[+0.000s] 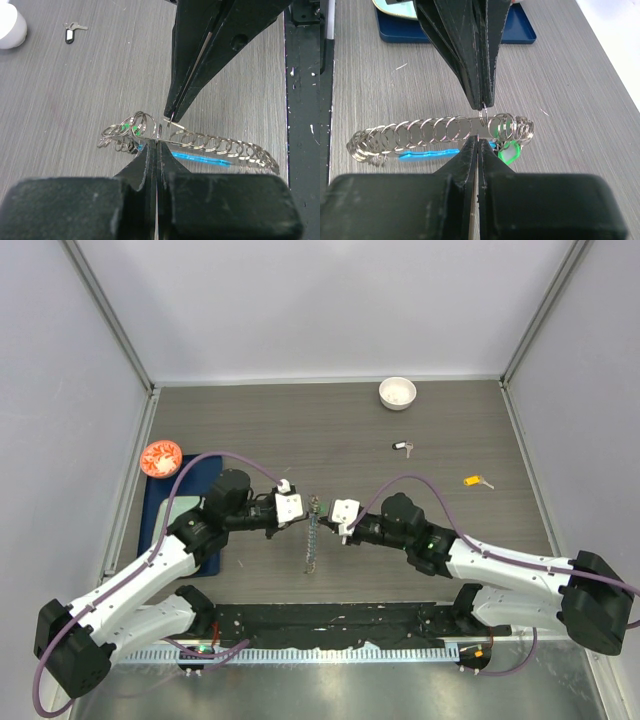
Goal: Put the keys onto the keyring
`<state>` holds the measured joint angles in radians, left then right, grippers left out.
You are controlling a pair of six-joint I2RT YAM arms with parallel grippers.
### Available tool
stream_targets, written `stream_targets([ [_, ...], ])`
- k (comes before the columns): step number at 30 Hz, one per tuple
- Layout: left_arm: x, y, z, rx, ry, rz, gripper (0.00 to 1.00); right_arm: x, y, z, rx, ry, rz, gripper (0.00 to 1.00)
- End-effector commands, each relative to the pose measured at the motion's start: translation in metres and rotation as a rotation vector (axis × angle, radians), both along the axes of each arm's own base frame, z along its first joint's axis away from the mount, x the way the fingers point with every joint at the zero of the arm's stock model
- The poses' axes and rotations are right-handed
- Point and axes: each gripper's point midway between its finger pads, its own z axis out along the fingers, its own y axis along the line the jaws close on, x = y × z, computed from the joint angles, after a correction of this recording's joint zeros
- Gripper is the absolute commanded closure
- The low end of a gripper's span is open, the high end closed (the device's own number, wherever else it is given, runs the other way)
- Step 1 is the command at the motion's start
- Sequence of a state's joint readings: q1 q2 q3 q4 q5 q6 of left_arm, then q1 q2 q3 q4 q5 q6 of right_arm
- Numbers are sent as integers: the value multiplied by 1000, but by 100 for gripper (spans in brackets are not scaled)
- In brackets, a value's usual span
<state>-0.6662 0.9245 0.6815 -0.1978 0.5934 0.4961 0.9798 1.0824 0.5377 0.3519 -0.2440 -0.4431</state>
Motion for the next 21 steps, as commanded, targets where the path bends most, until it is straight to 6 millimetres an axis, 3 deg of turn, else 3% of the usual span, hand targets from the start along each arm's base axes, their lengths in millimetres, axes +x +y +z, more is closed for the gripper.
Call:
stream_targets([
  [1,4,-8,24,-74,-66,-16,100,5,0,15,41,-59,-27,99],
  [10,5,-14,4,-52,-19,-26,100,7,0,8,20,-60,-45,99],
  [15,6,-20,-18,-23,38,-34,100,9,-3,-5,1,-44,-67,99],
  [21,6,-23,-25,-27,60,-38,100,10,-11,-18,-6,-30,-104,99],
])
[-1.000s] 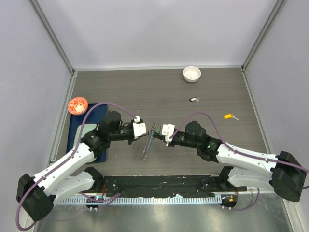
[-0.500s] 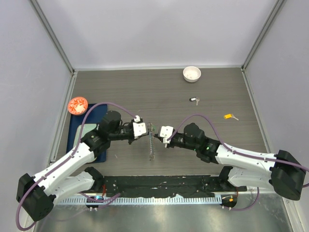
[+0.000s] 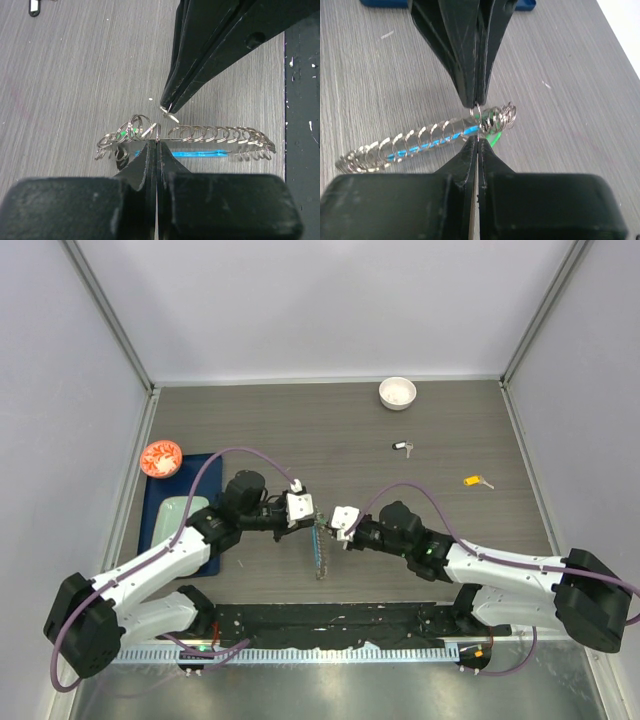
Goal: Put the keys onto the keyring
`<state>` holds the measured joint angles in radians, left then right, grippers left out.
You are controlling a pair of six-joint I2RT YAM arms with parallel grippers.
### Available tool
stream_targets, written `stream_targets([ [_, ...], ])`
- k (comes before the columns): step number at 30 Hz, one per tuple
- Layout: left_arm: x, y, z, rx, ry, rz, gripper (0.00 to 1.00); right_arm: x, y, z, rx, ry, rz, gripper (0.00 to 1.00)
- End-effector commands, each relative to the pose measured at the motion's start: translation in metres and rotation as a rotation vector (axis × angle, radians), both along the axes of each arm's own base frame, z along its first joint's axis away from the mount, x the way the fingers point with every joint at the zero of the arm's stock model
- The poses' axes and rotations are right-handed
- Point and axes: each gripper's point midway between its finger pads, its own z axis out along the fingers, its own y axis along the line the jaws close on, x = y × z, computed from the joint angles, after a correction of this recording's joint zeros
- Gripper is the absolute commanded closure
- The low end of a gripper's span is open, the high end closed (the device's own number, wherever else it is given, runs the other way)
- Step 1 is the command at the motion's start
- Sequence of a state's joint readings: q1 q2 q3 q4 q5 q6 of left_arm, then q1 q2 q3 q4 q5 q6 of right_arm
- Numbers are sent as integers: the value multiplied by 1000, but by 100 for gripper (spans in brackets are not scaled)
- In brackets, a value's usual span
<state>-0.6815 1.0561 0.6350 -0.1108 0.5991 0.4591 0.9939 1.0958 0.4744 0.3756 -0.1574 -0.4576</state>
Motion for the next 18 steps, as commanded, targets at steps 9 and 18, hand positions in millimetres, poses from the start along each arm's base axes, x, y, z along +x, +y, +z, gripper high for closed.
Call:
stream_targets([
  [9,3,-12,18,-80,-50,-25,100,7,1,3,43,-31,-41,99],
  [18,1,-14,19,-80,-44,-33,100,3,3,9,81,-37,-21,99],
])
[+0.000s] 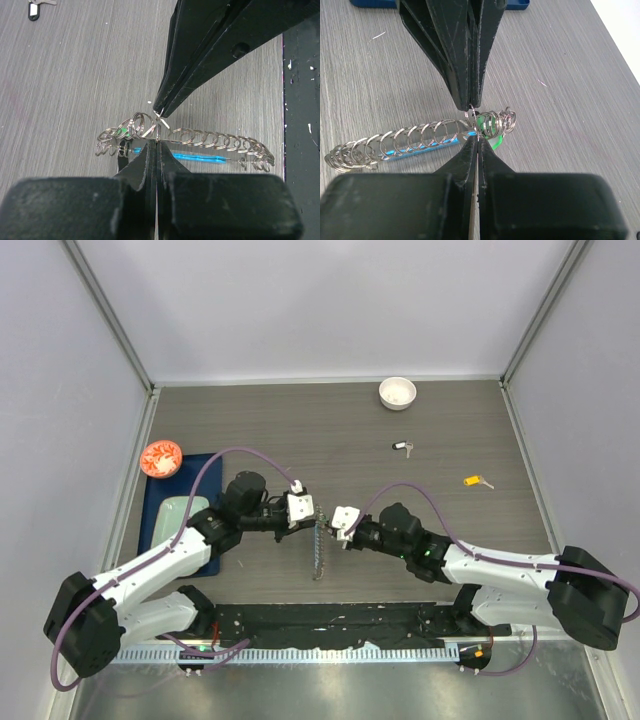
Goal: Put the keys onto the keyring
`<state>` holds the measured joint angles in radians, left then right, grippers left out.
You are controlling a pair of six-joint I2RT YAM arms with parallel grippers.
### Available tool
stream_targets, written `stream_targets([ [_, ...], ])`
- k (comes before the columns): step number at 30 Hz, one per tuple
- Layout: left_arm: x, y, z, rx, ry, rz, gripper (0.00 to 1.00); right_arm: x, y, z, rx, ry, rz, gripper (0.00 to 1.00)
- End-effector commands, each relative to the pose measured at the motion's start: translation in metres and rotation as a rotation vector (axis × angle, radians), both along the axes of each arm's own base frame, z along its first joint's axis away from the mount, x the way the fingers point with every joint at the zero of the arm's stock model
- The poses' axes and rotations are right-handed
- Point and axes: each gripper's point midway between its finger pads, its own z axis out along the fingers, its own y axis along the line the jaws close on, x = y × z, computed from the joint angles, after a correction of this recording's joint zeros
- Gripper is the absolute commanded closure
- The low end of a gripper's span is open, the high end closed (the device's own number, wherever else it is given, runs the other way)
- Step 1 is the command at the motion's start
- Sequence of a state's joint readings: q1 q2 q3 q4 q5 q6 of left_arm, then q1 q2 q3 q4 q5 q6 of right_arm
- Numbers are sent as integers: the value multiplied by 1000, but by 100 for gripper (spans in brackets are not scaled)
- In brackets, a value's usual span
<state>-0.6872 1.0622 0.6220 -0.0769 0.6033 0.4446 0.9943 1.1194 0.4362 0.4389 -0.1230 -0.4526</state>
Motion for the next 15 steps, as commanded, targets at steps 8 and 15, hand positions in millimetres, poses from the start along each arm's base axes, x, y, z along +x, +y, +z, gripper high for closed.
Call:
stream_targets([
  [8,2,-11,21,-64,-52,-26,100,-2,6,19,80,-32,16,99],
  [15,2,-11,20,-61,-49,-26,100,-3,7,21,86,-34,24,99],
])
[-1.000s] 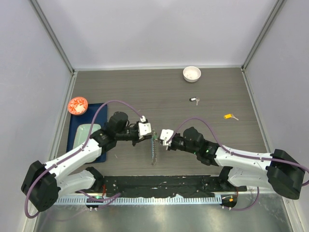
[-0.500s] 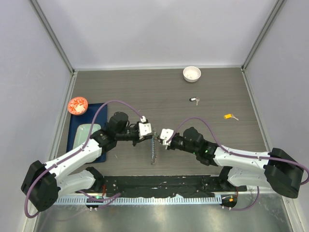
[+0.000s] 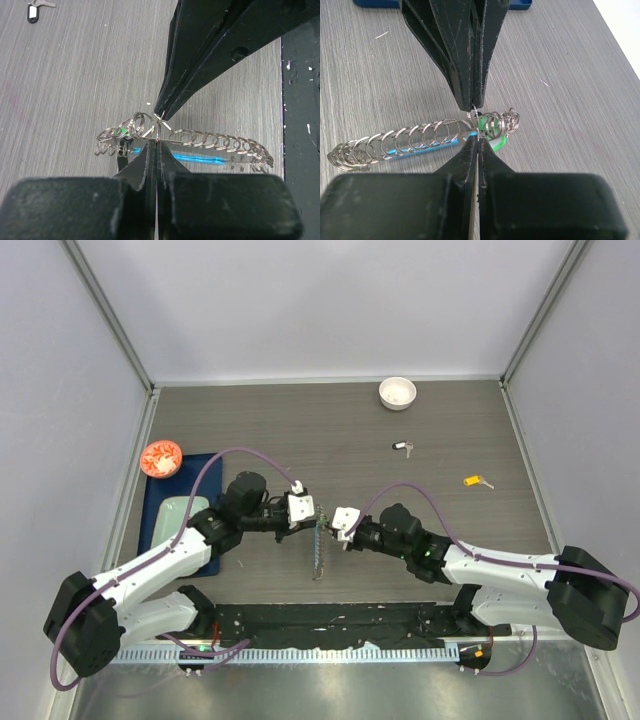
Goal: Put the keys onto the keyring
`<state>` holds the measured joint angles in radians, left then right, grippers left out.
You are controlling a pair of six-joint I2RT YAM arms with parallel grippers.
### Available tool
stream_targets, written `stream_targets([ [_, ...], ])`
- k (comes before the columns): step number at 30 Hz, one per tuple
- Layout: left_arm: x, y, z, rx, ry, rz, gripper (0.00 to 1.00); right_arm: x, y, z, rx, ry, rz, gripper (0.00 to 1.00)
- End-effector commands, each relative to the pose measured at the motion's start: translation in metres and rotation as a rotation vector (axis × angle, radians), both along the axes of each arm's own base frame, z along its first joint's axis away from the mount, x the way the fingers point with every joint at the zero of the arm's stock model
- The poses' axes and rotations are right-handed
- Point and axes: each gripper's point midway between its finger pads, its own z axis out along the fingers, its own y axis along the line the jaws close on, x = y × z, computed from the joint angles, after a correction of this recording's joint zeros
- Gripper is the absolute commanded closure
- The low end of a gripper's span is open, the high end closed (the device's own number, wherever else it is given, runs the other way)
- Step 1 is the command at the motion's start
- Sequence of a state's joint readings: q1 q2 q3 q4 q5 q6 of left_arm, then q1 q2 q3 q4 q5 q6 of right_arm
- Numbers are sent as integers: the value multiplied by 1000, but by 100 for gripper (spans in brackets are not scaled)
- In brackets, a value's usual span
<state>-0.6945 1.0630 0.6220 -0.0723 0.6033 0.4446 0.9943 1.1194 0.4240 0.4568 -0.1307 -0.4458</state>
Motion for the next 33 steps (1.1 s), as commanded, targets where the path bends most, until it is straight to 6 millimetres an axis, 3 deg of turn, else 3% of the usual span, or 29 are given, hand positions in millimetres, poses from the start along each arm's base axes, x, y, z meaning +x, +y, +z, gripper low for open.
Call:
stream_targets([
  [1,4,-10,20,-58,-45,-21,100,-2,7,23,78,-38,24,99],
  [33,5,-7,22,-54,-65,-4,100,-2,6,24,61,-2,10,99],
])
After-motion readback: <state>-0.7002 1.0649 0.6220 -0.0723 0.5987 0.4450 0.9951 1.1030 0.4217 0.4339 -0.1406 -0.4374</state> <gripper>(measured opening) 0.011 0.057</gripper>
